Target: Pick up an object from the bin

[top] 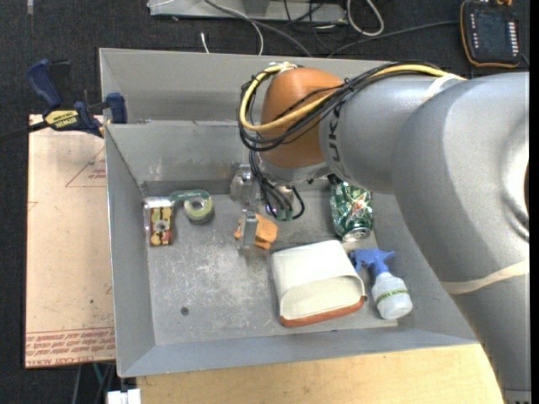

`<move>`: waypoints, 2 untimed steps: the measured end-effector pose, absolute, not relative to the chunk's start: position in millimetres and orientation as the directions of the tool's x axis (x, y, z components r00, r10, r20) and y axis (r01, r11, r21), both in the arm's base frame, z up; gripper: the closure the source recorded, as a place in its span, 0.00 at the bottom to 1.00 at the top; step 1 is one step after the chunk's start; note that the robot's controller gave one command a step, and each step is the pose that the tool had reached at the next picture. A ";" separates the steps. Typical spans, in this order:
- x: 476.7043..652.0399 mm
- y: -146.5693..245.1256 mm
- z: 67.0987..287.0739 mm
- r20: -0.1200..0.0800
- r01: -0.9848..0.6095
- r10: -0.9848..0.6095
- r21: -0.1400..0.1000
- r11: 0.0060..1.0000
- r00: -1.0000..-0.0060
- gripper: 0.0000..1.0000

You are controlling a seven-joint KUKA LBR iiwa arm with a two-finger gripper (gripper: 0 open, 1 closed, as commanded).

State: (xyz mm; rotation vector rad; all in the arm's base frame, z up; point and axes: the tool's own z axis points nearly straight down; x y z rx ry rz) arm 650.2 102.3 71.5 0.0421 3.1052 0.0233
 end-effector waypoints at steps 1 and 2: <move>641.7 63.5 81.9 -0.038 -0.109 -0.108 0.010 0.994 -0.993 0.00; 621.4 36.7 77.6 -0.041 -0.088 -0.087 0.015 0.996 -0.995 1.00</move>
Offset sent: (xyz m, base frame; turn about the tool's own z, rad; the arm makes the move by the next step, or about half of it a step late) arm -0.0296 -0.0658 0.0057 -0.1174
